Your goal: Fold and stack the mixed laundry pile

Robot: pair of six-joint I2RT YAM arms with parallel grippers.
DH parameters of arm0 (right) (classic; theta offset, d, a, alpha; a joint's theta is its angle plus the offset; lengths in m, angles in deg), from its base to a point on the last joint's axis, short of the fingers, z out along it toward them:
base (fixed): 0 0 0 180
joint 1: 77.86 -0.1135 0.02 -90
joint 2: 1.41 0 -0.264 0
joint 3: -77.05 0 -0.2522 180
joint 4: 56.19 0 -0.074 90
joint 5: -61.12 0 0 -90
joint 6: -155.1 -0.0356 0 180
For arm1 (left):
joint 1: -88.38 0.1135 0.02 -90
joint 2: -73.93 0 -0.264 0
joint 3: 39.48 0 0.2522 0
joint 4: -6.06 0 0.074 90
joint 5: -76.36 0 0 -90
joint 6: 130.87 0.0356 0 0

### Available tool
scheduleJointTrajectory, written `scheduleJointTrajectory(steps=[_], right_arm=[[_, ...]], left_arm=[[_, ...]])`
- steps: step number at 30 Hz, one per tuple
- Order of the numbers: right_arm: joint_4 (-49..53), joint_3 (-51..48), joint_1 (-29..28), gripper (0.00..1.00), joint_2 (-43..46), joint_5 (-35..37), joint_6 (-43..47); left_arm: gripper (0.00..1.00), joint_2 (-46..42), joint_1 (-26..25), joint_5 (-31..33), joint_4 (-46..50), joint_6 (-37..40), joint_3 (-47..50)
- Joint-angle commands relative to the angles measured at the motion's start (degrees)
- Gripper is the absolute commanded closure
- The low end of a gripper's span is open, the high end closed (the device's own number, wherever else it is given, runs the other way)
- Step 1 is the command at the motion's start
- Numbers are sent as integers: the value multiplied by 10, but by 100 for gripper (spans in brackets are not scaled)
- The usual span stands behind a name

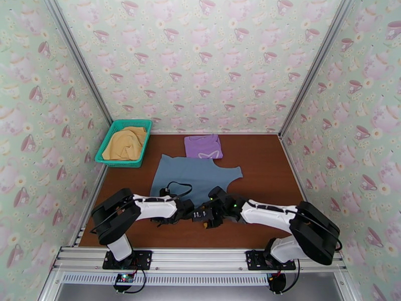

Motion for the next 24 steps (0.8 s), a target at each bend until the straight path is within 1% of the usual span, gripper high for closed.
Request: scheduleJointTrajectory(steps=[1, 10, 17, 24], right_arm=[[-22, 33, -16, 42, -22, -9, -20], [8, 83, -38, 58, -92, 32, -34], [43, 107, -43, 59, -111, 104, -39], [59, 96, -42, 59, -97, 123, -42]], left_arm=[[100, -24, -4, -7, -23, 10, 10], [100, -69, -4, -16, -51, 27, 33], [100, -123, -3, -23, -62, 25, 66], [100, -120, -4, -30, -60, 20, 69]])
